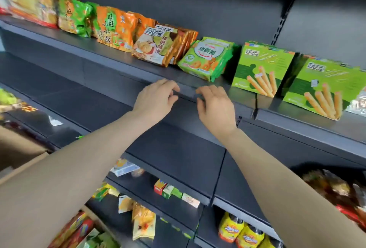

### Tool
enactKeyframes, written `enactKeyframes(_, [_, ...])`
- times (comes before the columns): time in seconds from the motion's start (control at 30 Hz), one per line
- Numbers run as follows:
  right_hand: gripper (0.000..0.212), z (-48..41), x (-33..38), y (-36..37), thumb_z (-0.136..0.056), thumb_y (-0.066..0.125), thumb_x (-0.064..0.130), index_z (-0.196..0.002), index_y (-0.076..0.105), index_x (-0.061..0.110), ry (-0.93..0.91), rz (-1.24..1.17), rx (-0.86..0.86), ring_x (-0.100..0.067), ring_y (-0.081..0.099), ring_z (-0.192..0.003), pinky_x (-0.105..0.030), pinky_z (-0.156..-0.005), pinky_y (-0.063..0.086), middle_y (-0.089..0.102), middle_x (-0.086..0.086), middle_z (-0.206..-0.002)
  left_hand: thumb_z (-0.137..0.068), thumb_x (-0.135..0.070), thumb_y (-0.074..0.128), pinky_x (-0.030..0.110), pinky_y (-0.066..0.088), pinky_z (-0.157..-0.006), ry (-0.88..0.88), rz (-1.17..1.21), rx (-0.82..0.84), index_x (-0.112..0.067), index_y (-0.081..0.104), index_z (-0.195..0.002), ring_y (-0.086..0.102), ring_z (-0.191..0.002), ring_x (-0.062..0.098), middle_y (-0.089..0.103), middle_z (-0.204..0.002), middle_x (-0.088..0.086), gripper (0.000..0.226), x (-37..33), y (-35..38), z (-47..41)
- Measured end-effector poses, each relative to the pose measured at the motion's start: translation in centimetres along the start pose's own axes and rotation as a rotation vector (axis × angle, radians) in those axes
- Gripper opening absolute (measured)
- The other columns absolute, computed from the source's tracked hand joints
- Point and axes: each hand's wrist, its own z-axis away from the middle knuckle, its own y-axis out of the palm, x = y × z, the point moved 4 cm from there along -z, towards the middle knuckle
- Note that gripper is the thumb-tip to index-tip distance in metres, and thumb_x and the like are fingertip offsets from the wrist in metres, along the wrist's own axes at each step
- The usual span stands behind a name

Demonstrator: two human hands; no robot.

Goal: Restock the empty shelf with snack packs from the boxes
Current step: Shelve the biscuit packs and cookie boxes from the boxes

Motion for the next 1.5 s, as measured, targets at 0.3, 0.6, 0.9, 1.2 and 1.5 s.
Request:
enactKeyframes(0.3, [0.021, 4.8, 17.4, 14.7, -0.088, 0.064, 0.009, -0.108, 0.068, 0.011, 0.028, -0.202, 0.228, -0.03, 0.059, -0.089, -0.034, -0.064, 0.049, 0.066, -0.007, -0.095, -0.094, -0.024, 0.062, 0.038, 0.051, -0.075, -0.171, -0.111, 0.088, -0.023, 0.064, -0.115, 0.063, -0.09, 0.024, 0.062, -0.099, -0.003, 0.021, 19.8, -3.3, 11.7])
enactKeyframes(0.6, [0.023, 11.9, 29.9, 27.8, -0.085, 0.064, 0.009, -0.108, 0.068, 0.009, -0.007, -0.342, 0.568, -0.037, 0.061, -0.094, -0.042, -0.065, 0.056, 0.067, -0.012, -0.101, -0.088, -0.019, 0.067, 0.041, 0.049, -0.075, -0.393, -0.121, 0.269, -0.018, 0.065, -0.112, 0.064, -0.094, 0.032, 0.065, -0.105, 0.005, 0.024, 34.4, -0.7, 23.6])
enactKeyframes(0.9, [0.017, 20.3, 34.5, 38.9, -0.089, 0.063, 0.009, -0.105, 0.068, 0.01, 0.027, -0.453, 0.837, -0.033, 0.061, -0.091, -0.034, -0.069, 0.046, 0.068, -0.009, -0.095, -0.094, -0.017, 0.061, 0.041, 0.056, -0.073, -0.667, -0.032, 0.378, -0.016, 0.065, -0.115, 0.069, -0.09, 0.027, 0.071, -0.108, 0.005, 0.021, 43.7, 7.5, 34.1])
enactKeyframes(1.2, [0.017, 29.1, 37.1, 51.4, -0.094, 0.06, 0.014, -0.111, 0.064, 0.015, -0.022, -0.515, 1.117, -0.026, 0.059, -0.094, -0.037, -0.068, 0.049, 0.066, -0.003, -0.102, -0.094, -0.017, 0.061, 0.042, 0.056, -0.079, -0.97, 0.051, 0.496, -0.015, 0.066, -0.115, 0.068, -0.093, 0.024, 0.068, -0.112, 0.004, 0.022, 51.1, 18.4, 43.8])
enactKeyframes(1.5, [0.021, 40.4, 39.0, 66.0, -0.098, 0.055, 0.022, -0.118, 0.057, 0.024, -0.072, -0.457, 1.437, -0.021, 0.056, -0.108, -0.035, -0.085, 0.046, 0.062, 0.002, -0.116, -0.096, -0.024, 0.06, 0.036, 0.048, -0.097, -1.165, 0.071, 0.722, -0.021, 0.048, -0.14, 0.056, -0.117, 0.022, 0.053, -0.136, 0.004, 0.045, 60.3, 30.1, 53.5])
